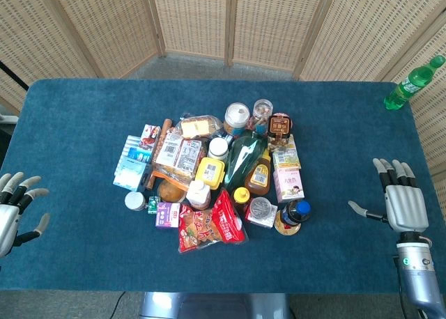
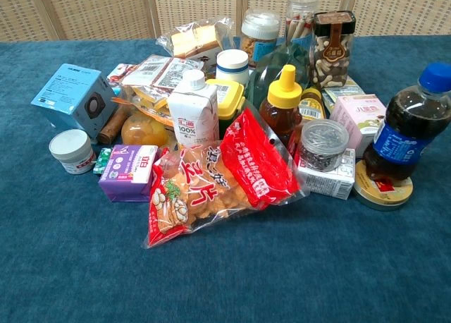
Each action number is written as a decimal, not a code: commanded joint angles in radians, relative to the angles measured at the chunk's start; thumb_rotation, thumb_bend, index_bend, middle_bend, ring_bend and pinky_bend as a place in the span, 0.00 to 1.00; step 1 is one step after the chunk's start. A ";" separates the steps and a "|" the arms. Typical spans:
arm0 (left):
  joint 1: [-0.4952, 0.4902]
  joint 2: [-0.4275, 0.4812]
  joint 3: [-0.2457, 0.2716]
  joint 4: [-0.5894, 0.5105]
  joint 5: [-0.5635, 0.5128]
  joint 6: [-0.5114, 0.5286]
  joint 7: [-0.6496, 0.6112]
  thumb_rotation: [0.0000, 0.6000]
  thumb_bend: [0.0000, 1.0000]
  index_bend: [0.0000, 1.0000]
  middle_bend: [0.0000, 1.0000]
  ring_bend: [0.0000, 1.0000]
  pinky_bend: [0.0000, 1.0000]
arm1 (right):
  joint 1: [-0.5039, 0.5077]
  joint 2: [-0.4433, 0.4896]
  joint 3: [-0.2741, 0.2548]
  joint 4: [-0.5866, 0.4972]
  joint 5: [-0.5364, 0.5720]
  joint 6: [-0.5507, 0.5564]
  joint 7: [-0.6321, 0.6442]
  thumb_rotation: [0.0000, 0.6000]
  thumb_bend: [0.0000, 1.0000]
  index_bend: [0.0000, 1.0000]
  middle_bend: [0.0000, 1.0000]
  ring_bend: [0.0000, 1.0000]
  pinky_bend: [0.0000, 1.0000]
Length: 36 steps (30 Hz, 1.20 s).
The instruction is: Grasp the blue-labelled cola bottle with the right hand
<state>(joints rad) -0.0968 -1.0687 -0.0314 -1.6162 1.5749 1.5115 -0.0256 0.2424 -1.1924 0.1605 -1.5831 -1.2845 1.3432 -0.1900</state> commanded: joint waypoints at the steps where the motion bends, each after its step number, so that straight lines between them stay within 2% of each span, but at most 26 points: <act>1: -0.002 0.000 0.001 0.000 0.000 -0.003 0.001 0.82 0.45 0.31 0.21 0.10 0.00 | 0.001 0.000 0.001 -0.001 0.001 -0.002 0.003 0.41 0.08 0.00 0.00 0.00 0.00; 7: 0.003 0.003 0.004 -0.004 0.002 0.005 -0.002 0.82 0.45 0.31 0.21 0.10 0.00 | 0.002 0.009 0.000 -0.003 -0.007 -0.017 0.050 0.41 0.07 0.00 0.00 0.00 0.00; 13: 0.003 0.006 0.013 -0.006 0.001 -0.005 0.001 0.83 0.45 0.31 0.21 0.10 0.00 | -0.003 0.017 0.000 0.004 -0.029 -0.026 0.160 0.41 0.07 0.00 0.00 0.00 0.00; 16: 0.004 -0.004 0.027 0.003 -0.004 -0.027 0.008 0.82 0.45 0.31 0.21 0.10 0.00 | -0.003 0.034 -0.010 0.001 -0.055 -0.061 0.297 0.43 0.08 0.00 0.00 0.00 0.00; 20: 0.006 -0.024 0.043 0.024 -0.023 -0.060 0.017 0.82 0.45 0.31 0.21 0.10 0.00 | -0.003 0.068 -0.038 0.008 -0.146 -0.088 0.533 0.47 0.07 0.00 0.00 0.00 0.00; 23: 0.006 -0.041 0.043 0.045 -0.039 -0.071 0.031 0.82 0.45 0.32 0.21 0.09 0.00 | 0.001 0.063 -0.053 0.041 -0.194 -0.081 0.607 0.47 0.07 0.00 0.00 0.00 0.00; 29: 0.005 -0.052 0.040 0.057 -0.041 -0.072 0.020 0.82 0.45 0.32 0.21 0.09 0.00 | 0.010 0.017 -0.078 0.104 -0.261 -0.055 0.661 0.45 0.07 0.00 0.00 0.00 0.00; 36: 0.006 -0.038 0.034 0.051 -0.041 -0.059 0.008 0.82 0.45 0.32 0.21 0.10 0.00 | 0.016 -0.047 -0.100 0.174 -0.300 -0.031 0.656 0.45 0.04 0.00 0.00 0.00 0.00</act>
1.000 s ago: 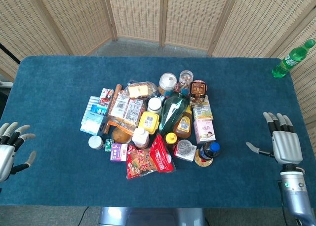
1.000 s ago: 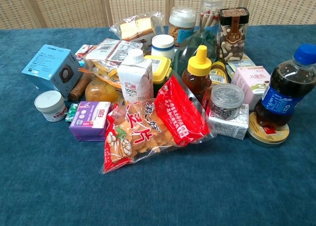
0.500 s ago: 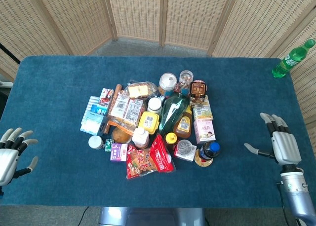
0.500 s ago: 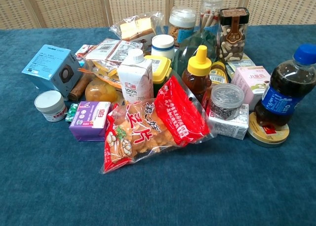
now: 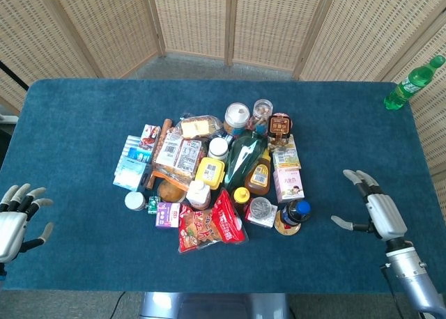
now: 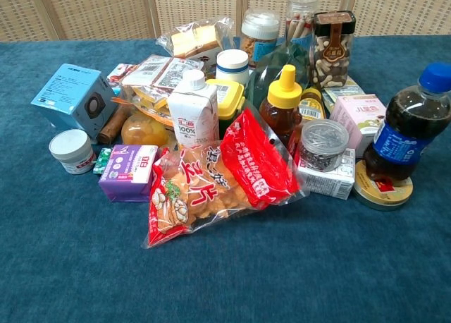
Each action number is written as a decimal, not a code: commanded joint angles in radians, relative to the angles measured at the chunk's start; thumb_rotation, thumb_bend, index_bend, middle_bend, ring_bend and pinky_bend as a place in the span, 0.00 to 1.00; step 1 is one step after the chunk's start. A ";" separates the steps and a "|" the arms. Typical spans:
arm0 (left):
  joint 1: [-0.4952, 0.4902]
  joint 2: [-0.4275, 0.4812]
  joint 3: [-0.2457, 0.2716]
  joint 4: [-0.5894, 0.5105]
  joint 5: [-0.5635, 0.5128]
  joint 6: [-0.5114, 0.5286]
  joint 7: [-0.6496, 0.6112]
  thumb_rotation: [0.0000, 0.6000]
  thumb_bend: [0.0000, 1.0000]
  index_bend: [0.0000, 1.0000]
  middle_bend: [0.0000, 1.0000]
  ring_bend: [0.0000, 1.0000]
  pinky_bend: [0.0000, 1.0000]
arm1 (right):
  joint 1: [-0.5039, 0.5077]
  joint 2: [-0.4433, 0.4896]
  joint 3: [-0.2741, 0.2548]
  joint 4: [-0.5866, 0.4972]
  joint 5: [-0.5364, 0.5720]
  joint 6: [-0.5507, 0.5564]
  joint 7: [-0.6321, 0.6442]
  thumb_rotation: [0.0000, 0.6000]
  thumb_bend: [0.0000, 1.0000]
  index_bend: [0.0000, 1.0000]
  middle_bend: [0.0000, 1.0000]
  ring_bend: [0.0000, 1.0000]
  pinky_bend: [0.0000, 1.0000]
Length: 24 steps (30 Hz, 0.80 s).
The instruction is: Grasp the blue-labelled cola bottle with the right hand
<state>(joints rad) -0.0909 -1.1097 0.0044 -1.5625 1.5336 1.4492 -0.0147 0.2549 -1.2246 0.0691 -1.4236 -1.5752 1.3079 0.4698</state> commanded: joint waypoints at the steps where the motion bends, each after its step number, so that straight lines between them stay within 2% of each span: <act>1: 0.001 0.006 -0.002 -0.004 0.001 0.005 -0.004 0.82 0.45 0.32 0.21 0.10 0.00 | 0.005 -0.019 -0.012 0.018 -0.011 0.003 -0.005 0.45 0.02 0.00 0.00 0.00 0.00; 9: -0.001 0.020 -0.005 -0.019 0.005 0.010 -0.007 0.82 0.45 0.32 0.21 0.10 0.00 | 0.015 -0.041 -0.035 0.021 -0.006 -0.029 -0.083 0.53 0.00 0.00 0.00 0.00 0.00; 24: -0.004 0.026 -0.009 -0.025 -0.002 0.008 -0.006 0.82 0.45 0.32 0.21 0.09 0.00 | 0.045 -0.065 -0.054 -0.030 -0.005 -0.076 -0.158 0.55 0.00 0.00 0.00 0.00 0.00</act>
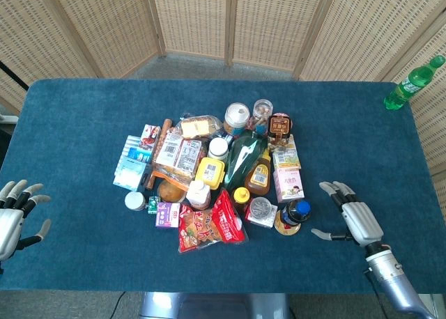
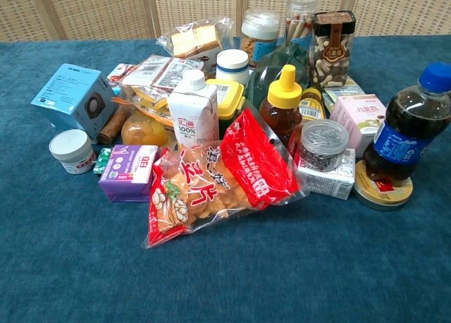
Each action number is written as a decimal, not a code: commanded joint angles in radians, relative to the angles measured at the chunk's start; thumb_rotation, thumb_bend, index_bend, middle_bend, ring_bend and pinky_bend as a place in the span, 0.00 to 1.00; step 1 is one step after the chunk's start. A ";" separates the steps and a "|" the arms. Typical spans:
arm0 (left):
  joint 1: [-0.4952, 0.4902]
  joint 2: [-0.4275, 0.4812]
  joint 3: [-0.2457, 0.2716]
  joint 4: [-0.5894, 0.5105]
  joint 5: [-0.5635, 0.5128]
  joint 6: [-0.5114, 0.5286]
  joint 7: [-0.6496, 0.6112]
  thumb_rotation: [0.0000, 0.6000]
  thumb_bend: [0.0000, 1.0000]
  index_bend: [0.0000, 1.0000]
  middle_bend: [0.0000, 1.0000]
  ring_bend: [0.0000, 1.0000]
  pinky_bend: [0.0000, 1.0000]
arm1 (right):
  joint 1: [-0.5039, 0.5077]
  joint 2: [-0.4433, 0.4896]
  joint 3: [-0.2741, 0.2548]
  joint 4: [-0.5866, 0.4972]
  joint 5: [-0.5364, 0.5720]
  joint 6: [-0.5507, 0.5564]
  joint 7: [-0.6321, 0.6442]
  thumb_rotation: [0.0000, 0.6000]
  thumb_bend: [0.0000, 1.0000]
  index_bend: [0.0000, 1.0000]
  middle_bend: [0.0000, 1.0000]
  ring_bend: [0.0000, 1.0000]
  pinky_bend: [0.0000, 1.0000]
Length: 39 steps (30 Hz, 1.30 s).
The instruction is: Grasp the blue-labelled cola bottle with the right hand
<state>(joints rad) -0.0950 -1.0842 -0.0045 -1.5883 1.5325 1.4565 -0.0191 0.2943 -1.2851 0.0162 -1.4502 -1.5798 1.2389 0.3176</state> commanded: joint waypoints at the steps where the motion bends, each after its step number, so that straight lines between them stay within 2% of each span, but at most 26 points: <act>1: 0.001 0.000 0.000 0.002 -0.001 0.001 -0.003 0.82 0.45 0.32 0.21 0.10 0.00 | 0.009 -0.007 0.000 -0.006 0.001 -0.011 -0.008 0.55 0.00 0.00 0.00 0.00 0.00; 26: 0.034 -0.008 0.005 0.062 -0.018 0.027 -0.071 0.83 0.45 0.32 0.21 0.10 0.00 | 0.080 -0.040 0.025 -0.106 0.053 -0.088 -0.059 0.56 0.00 0.00 0.00 0.00 0.00; 34: 0.039 -0.009 0.004 0.075 -0.021 0.029 -0.083 0.82 0.45 0.32 0.21 0.10 0.00 | 0.084 -0.073 0.043 -0.099 0.094 -0.090 -0.065 0.58 0.00 0.00 0.00 0.00 0.00; 35: 0.041 -0.009 0.003 0.076 -0.022 0.031 -0.084 0.82 0.45 0.32 0.21 0.10 0.00 | 0.084 -0.076 0.045 -0.097 0.099 -0.089 -0.066 0.59 0.00 0.00 0.02 0.01 0.00; 36: 0.042 -0.009 0.003 0.076 -0.023 0.032 -0.085 0.82 0.45 0.32 0.21 0.10 0.00 | 0.083 -0.079 0.047 -0.095 0.101 -0.086 -0.068 0.62 0.00 0.00 0.08 0.07 0.00; 38: 0.044 -0.008 0.002 0.077 -0.026 0.034 -0.086 0.83 0.45 0.32 0.21 0.09 0.00 | 0.080 -0.087 0.051 -0.091 0.106 -0.077 -0.064 0.70 0.00 0.01 0.27 0.26 0.06; 39: 0.045 -0.007 0.001 0.076 -0.027 0.035 -0.087 0.83 0.45 0.32 0.21 0.09 0.00 | 0.079 -0.090 0.053 -0.090 0.111 -0.075 -0.062 0.77 0.00 0.03 0.37 0.39 0.12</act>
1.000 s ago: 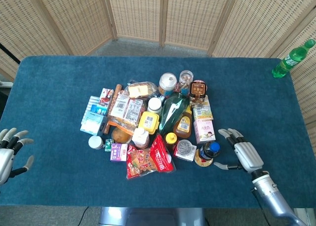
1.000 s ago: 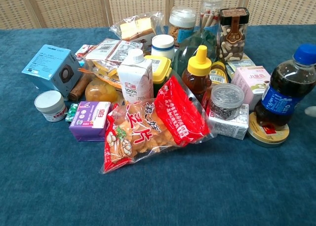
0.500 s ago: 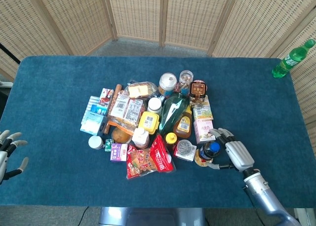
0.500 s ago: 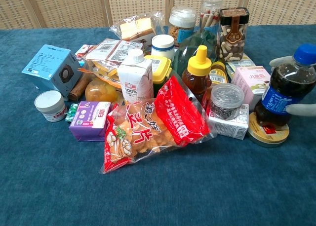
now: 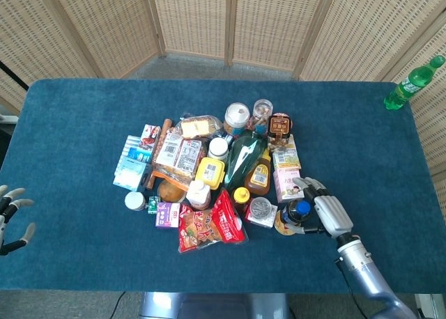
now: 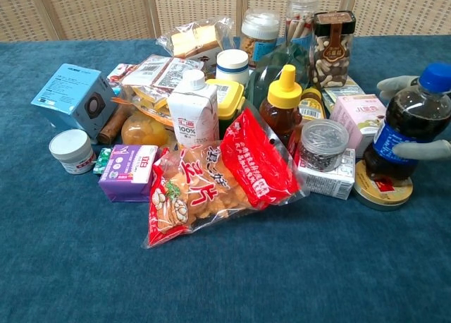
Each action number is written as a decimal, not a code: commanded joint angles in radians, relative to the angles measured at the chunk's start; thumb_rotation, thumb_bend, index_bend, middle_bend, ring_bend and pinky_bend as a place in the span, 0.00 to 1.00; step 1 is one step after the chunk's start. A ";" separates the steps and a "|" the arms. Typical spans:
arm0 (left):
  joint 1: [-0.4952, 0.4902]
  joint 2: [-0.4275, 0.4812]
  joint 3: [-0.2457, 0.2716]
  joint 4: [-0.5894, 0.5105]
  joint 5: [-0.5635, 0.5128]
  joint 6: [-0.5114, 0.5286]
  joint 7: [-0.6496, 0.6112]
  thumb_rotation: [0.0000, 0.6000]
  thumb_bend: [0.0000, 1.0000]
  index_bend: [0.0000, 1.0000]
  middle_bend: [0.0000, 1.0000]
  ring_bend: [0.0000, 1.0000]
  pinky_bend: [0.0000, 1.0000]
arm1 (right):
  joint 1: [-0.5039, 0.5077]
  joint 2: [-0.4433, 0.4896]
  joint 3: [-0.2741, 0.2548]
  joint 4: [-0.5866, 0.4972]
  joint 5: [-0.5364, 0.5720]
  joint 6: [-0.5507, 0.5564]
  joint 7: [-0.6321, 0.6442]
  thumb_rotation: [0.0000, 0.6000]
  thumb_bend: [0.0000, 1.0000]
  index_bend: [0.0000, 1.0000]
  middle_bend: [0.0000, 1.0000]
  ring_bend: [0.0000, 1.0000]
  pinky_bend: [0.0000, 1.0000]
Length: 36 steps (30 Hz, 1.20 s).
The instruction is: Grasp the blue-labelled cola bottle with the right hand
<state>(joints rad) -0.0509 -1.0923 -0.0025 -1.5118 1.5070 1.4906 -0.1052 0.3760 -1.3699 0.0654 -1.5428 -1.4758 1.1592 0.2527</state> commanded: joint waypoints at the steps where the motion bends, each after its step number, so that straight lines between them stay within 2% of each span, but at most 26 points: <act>1: 0.002 0.001 -0.001 0.000 -0.002 0.001 -0.001 0.83 0.45 0.32 0.21 0.09 0.00 | -0.004 -0.010 0.008 0.005 0.008 0.012 0.007 0.85 0.00 0.07 0.48 0.55 0.22; 2: 0.002 0.001 -0.002 0.000 -0.003 0.002 -0.001 0.83 0.45 0.32 0.21 0.09 0.00 | -0.007 -0.016 0.013 0.009 0.010 0.022 0.015 0.91 0.00 0.13 0.59 0.68 0.30; 4: 0.003 0.001 -0.002 0.000 -0.004 0.002 -0.001 0.82 0.45 0.32 0.20 0.09 0.00 | -0.011 -0.021 0.016 0.016 0.010 0.032 0.031 0.98 0.00 0.27 0.76 0.88 0.47; 5: 0.003 0.002 -0.003 0.000 -0.005 0.001 0.000 0.83 0.45 0.32 0.20 0.10 0.00 | -0.013 -0.025 0.019 0.024 0.008 0.042 0.039 1.00 0.00 0.34 0.85 0.95 0.55; 8: 0.002 0.002 -0.006 -0.001 -0.008 -0.001 -0.001 0.82 0.45 0.32 0.21 0.10 0.00 | -0.018 -0.028 0.023 0.033 0.015 0.048 0.071 1.00 0.00 0.50 0.99 1.00 0.69; 11: -0.001 0.000 -0.010 -0.001 -0.011 -0.004 0.000 0.83 0.45 0.32 0.21 0.10 0.00 | -0.022 -0.027 0.028 0.040 0.022 0.051 0.104 1.00 0.00 0.58 1.00 1.00 0.79; 16: -0.007 -0.001 -0.013 -0.005 -0.012 -0.013 0.006 0.83 0.45 0.32 0.21 0.10 0.00 | -0.026 -0.024 0.037 0.054 0.034 0.053 0.148 1.00 0.00 0.60 1.00 1.00 0.85; 27: -0.020 0.001 -0.019 -0.016 -0.008 -0.023 0.021 0.83 0.45 0.32 0.21 0.10 0.00 | -0.022 0.061 0.087 0.004 0.030 0.090 0.177 1.00 0.00 0.62 1.00 1.00 0.87; 36: -0.020 -0.001 -0.017 -0.022 0.002 -0.017 0.023 0.83 0.45 0.32 0.21 0.10 0.00 | 0.007 0.175 0.186 -0.108 0.070 0.110 0.159 1.00 0.00 0.61 1.00 1.00 0.87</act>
<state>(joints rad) -0.0711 -1.0928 -0.0197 -1.5337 1.5086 1.4736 -0.0823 0.3755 -1.2093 0.2326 -1.6328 -1.4180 1.2621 0.4154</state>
